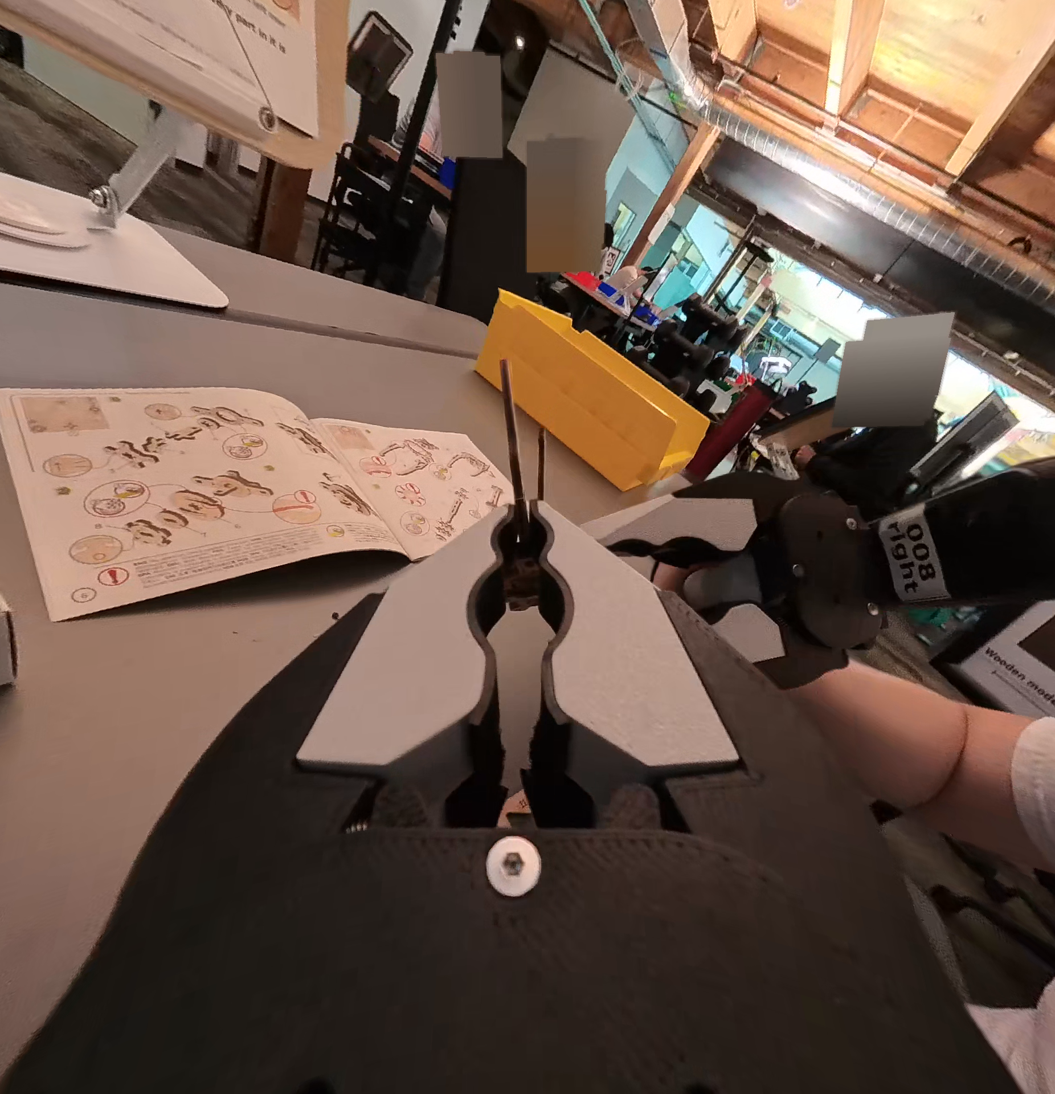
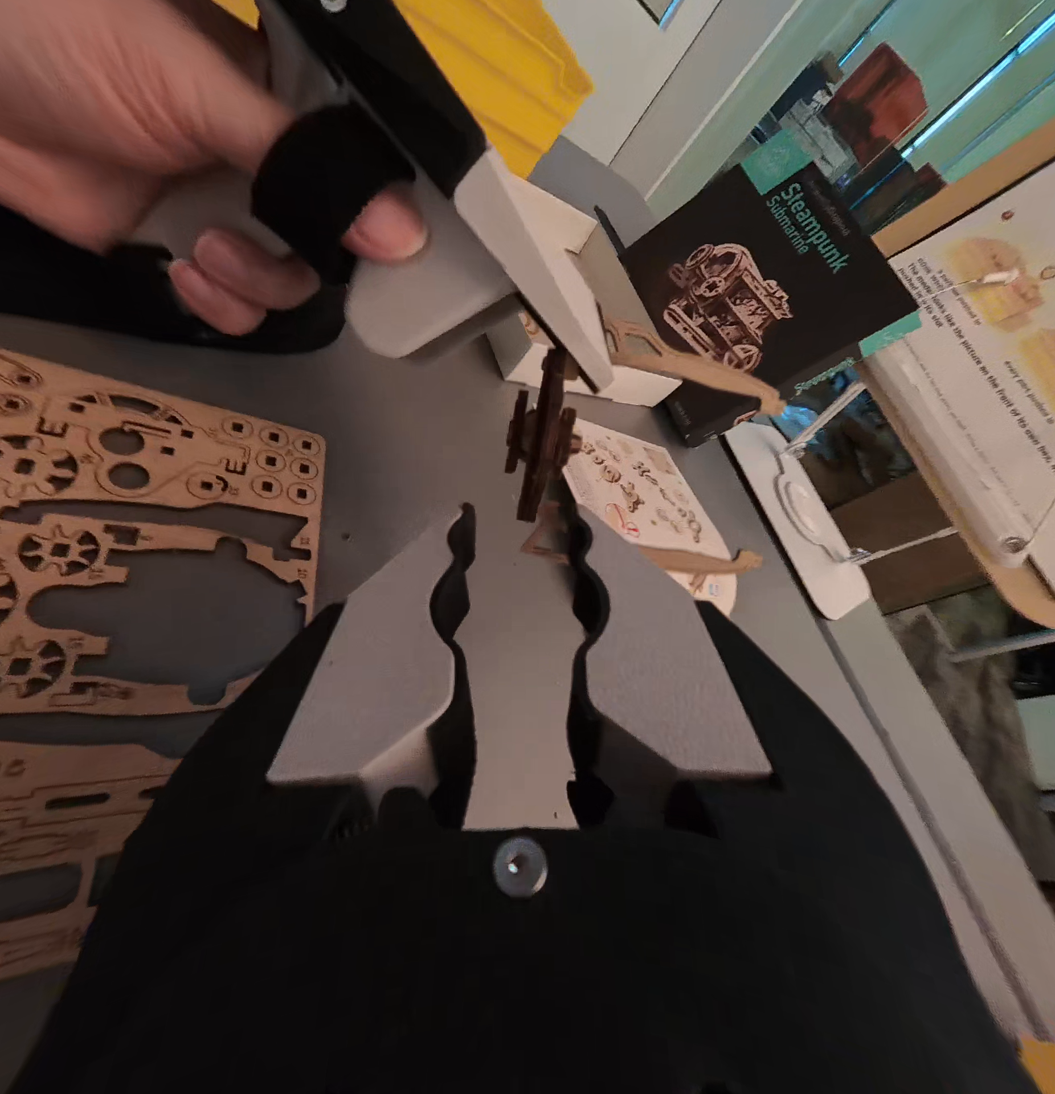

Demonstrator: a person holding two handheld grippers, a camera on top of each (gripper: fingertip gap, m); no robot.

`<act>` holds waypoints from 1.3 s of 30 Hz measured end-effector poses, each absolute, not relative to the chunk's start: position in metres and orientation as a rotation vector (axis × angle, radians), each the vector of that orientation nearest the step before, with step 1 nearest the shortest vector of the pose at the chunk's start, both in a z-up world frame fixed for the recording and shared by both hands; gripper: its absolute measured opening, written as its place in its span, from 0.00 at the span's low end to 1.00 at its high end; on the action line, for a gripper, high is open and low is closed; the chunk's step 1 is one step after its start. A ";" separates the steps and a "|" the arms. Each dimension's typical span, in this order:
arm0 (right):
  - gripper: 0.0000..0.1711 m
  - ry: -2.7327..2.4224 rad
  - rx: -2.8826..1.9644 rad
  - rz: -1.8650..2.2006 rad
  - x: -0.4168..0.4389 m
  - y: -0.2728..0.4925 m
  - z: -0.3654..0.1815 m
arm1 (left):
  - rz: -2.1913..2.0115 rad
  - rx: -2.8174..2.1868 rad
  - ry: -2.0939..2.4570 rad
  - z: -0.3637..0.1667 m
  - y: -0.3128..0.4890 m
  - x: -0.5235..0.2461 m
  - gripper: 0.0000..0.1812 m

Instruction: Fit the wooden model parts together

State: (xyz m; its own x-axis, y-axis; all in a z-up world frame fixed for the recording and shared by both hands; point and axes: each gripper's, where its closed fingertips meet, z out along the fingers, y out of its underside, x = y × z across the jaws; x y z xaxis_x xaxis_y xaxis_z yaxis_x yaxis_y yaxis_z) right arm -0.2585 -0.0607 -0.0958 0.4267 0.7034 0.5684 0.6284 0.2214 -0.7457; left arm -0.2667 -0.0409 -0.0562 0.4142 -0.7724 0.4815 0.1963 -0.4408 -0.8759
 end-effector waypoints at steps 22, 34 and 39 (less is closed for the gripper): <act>0.09 -1.212 -1.481 0.013 -0.256 -0.048 -0.104 | -1.373 -1.672 0.484 -0.056 -0.056 -0.252 0.00; 0.08 -1.190 -1.341 -0.057 -0.258 -0.052 -0.086 | -1.298 -1.575 0.519 -0.042 -0.062 -0.254 0.00; 0.07 -1.180 -1.318 -0.107 -0.257 -0.050 -0.081 | -1.268 -1.538 0.533 -0.037 -0.063 -0.254 0.00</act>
State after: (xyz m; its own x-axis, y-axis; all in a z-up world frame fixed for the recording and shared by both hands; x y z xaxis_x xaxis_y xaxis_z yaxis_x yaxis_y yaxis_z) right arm -0.2572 -0.0505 -0.0811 0.4638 0.5352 0.7060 0.6530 0.3320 -0.6807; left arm -0.2544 -0.0635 -0.0370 0.3453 -0.8252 0.4471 0.2576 -0.3747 -0.8906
